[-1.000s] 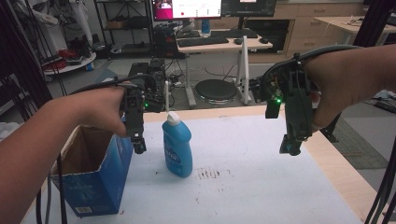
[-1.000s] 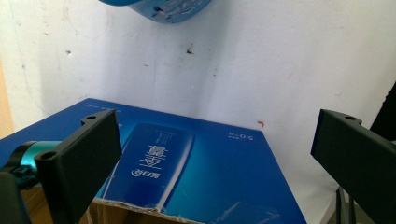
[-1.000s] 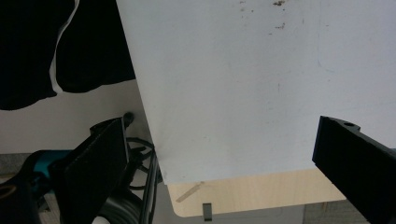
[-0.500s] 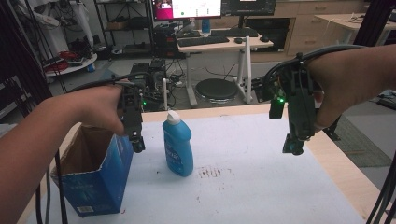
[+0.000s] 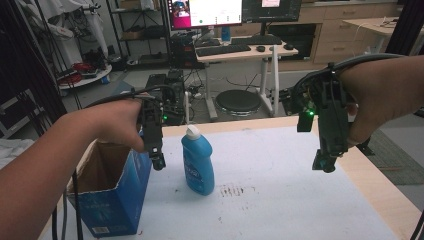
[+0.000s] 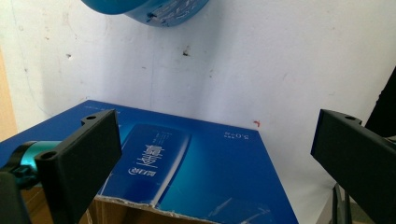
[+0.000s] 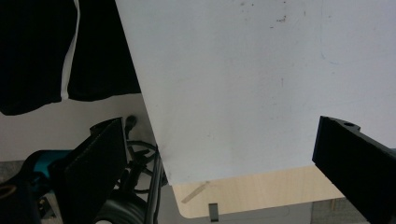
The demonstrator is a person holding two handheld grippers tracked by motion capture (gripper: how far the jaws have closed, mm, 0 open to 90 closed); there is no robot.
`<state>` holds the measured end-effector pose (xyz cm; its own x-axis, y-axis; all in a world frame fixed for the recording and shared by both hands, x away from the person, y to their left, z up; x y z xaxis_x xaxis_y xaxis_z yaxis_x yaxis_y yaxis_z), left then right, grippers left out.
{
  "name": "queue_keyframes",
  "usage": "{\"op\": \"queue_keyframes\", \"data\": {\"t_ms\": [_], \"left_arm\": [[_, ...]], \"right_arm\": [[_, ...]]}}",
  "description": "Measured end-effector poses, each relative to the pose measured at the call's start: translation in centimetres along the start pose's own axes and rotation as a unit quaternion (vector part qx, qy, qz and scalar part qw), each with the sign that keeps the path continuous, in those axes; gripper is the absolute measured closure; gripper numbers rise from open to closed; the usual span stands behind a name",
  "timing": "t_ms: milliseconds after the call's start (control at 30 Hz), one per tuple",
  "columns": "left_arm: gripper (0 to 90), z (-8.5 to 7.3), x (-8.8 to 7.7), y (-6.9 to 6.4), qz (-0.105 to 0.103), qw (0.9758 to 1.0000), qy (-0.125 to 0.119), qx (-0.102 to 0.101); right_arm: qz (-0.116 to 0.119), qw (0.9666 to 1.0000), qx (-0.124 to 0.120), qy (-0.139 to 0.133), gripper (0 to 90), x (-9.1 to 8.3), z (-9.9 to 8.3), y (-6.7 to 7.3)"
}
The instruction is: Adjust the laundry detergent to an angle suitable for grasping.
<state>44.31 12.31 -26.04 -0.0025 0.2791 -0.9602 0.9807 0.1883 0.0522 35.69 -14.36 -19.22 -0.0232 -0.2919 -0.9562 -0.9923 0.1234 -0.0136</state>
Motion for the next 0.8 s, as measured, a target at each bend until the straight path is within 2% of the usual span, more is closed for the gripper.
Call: {"op": "queue_keyframes", "data": {"t_ms": [100, 300, 433, 700, 733, 800], "left_arm": [[1.7, -0.1, 0.1, -0.1, 0.001, 1.0000, 0.002, 0.001], [1.7, -0.4, -0.4, -1.3, 0.005, 0.9999, 0.006, 0.008], [1.7, -0.8, -1.0, -2.5, 0.014, 0.9998, 0.004, 0.016], [1.7, -1.9, -1.5, -4.1, 0.017, 0.9997, 0.005, 0.017], [1.7, -2.2, -1.6, -4.7, 0.018, 0.9997, 0.004, 0.016], [1.7, -2.4, -1.7, -4.9, 0.019, 0.9997, 0.004, 0.016]], "right_arm": [[0.002, 1.0000, 0.004, 0.003, 2.3, 0.0, 0.0, 0.1], [0.006, 0.9999, 0.012, 0.001, 2.4, -0.2, 0.2, 0.1], [0.026, 0.9990, 0.032, -0.020, 2.3, -0.4, 0.5, 0.0], [0.022, 0.9990, 0.031, -0.023, 2.3, 0.1, 1.0, 0.2], [0.030, 0.9984, 0.037, -0.030, 2.3, 0.2, 1.1, 0.3], [0.032, 0.9984, 0.035, -0.032, 2.3, 0.3, 1.1, 0.2]]}}
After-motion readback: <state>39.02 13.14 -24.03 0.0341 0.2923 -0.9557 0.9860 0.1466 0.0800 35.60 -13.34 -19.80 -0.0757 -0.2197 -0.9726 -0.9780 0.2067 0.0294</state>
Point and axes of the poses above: each handheld gripper's, and its own axes: x roughly forward along the jaws, z roughly out of its top, y roughly to its left, the point moved 2 cm from there along x, roughly forward along the jaws, and after that the axes turned 15 degrees about y, right-handed, at the moved point
